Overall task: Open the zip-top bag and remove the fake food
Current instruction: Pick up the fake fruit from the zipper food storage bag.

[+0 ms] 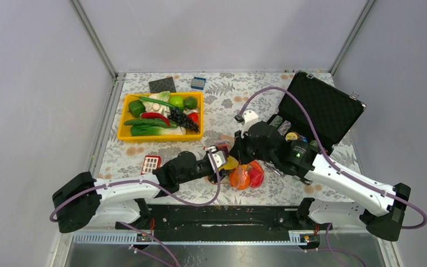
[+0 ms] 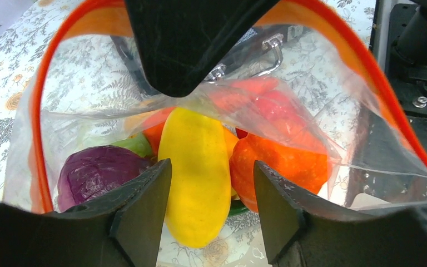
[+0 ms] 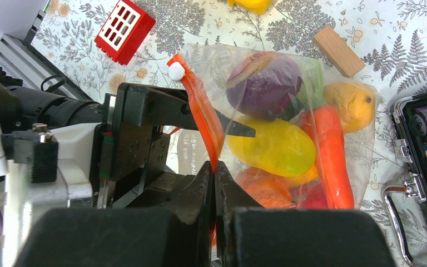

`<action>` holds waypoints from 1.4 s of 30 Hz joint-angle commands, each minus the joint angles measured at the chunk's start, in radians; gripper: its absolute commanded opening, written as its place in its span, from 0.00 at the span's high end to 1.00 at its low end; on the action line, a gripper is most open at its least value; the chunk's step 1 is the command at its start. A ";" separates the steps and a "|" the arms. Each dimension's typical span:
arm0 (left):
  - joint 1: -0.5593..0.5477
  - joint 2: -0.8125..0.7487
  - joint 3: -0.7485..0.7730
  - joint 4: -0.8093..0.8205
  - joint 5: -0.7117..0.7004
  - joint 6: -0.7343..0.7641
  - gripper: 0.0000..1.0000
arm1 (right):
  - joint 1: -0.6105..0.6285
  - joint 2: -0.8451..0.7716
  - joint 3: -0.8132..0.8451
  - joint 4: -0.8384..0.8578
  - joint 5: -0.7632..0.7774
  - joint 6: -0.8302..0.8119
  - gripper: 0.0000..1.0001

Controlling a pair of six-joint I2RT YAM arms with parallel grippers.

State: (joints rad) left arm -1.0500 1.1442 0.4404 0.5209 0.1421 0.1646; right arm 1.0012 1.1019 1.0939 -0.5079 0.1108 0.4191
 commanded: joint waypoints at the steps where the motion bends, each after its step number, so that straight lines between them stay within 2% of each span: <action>1: -0.004 0.036 -0.004 0.105 -0.038 0.023 0.43 | 0.000 -0.032 -0.011 0.000 -0.002 0.013 1.00; 17: -0.004 0.183 -0.003 0.207 -0.011 0.032 0.40 | 0.000 -0.064 -0.059 0.000 0.026 0.029 1.00; 25: -0.004 0.247 0.017 0.232 -0.019 0.037 0.31 | 0.001 -0.070 -0.071 -0.001 0.021 0.033 1.00; 29: -0.005 0.266 0.022 0.232 -0.021 0.050 0.31 | 0.000 -0.078 -0.076 -0.002 0.021 0.032 1.00; 38: -0.004 0.271 0.023 0.215 -0.018 0.039 0.59 | -0.002 -0.089 -0.088 -0.002 0.034 0.032 1.00; 42: -0.005 0.227 0.018 0.183 -0.006 0.037 0.64 | -0.004 -0.098 -0.100 -0.003 0.053 0.034 1.00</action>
State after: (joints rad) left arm -1.0523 1.4048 0.4450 0.7376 0.1234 0.2100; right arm 1.0012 1.0313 1.0046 -0.5186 0.1223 0.4450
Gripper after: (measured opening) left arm 0.507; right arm 0.022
